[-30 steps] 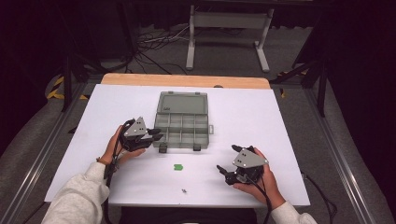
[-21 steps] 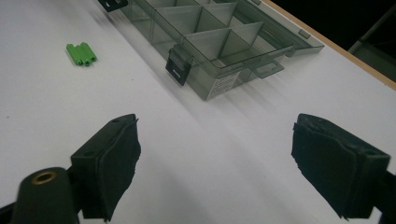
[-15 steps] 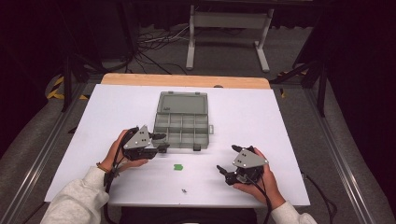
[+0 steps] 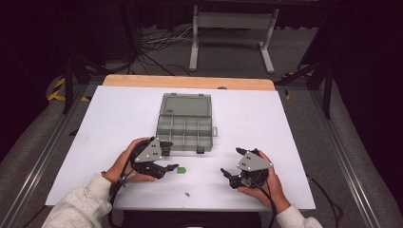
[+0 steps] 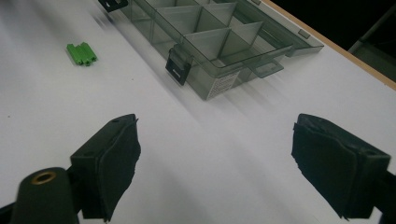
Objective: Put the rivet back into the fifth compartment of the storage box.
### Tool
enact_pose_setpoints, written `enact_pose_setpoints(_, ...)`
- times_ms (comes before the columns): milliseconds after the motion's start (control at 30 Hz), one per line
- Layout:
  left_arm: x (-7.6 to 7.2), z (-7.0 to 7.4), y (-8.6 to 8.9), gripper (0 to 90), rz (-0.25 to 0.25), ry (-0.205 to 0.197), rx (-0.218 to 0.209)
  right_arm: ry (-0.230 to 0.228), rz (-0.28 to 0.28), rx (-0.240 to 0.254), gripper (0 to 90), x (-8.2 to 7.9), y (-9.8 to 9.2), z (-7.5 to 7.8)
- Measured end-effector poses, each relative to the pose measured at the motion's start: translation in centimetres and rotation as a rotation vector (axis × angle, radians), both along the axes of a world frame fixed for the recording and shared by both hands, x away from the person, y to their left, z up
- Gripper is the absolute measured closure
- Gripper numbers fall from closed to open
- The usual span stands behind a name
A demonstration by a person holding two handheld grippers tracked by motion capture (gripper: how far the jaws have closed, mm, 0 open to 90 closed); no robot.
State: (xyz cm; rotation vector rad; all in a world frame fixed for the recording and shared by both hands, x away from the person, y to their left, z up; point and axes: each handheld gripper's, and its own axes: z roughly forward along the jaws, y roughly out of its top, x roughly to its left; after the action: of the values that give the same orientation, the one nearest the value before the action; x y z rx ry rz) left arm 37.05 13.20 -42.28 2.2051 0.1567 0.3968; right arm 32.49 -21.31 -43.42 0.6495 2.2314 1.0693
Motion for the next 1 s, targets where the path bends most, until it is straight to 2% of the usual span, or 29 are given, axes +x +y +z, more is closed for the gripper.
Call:
enact_pose_setpoints(67, -0.3, -0.2, -0.3, 15.3, 0.000, 0.015, -0.001, 0.000, -0.001, -0.002, 15.5, 0.0, 0.0, 0.0)
enact_pose_setpoints(167, -0.9, -0.7, -0.8, 11.7, -0.007, 0.035, -0.016, -0.001, -0.001, -0.001, 15.5, 0.0, 0.0, 0.0)
enact_pose_setpoints(233, -1.5, -1.2, -1.3, 10.3, -0.040, 0.057, 0.008, -0.001, -0.001, -0.001, 15.5, 0.0, 0.0, 0.0)
enact_pose_setpoints(333, -2.4, -1.7, -2.1, 9.4, -0.078, 0.086, 0.022, -0.001, -0.001, -0.004, 15.5, 0.0, 0.0, 0.0)
enact_pose_setpoints(433, -3.0, -2.1, -2.6, 11.0, -0.106, 0.105, 0.020, 0.003, 0.002, -0.005, 15.7, 0.0, 0.0, 0.0)
enact_pose_setpoints(467, -3.2, -2.3, -2.8, 11.9, -0.113, 0.124, 0.022, 0.001, 0.002, -0.006, 15.8, 0.0, 0.0, 0.0)
enact_pose_setpoints(600, -3.4, -2.6, -3.1, 16.1, -0.142, 0.147, 0.024, 0.002, 0.002, -0.005, 15.7, 0.0, 0.0, -0.1)
enact_pose_setpoints(633, -3.4, -2.9, -3.2, 18.0, -0.154, 0.177, 0.027, 0.002, 0.003, -0.005, 15.7, 0.0, 0.0, -0.1)
enact_pose_setpoints(700, -3.4, -3.1, -3.4, 20.5, -0.160, 0.175, 0.036, 0.003, 0.003, -0.007, 15.8, 0.0, 0.0, -0.1)
enact_pose_setpoints(833, -3.6, -3.7, -3.9, 23.6, -0.189, 0.197, 0.058, 0.004, 0.003, -0.006, 15.8, 0.0, 0.0, -0.1)
enact_pose_setpoints(1000, -3.7, -4.1, -4.2, 32.5, -0.200, 0.198, 0.080, 0.005, 0.004, -0.009, 15.8, 0.0, 0.0, -0.1)
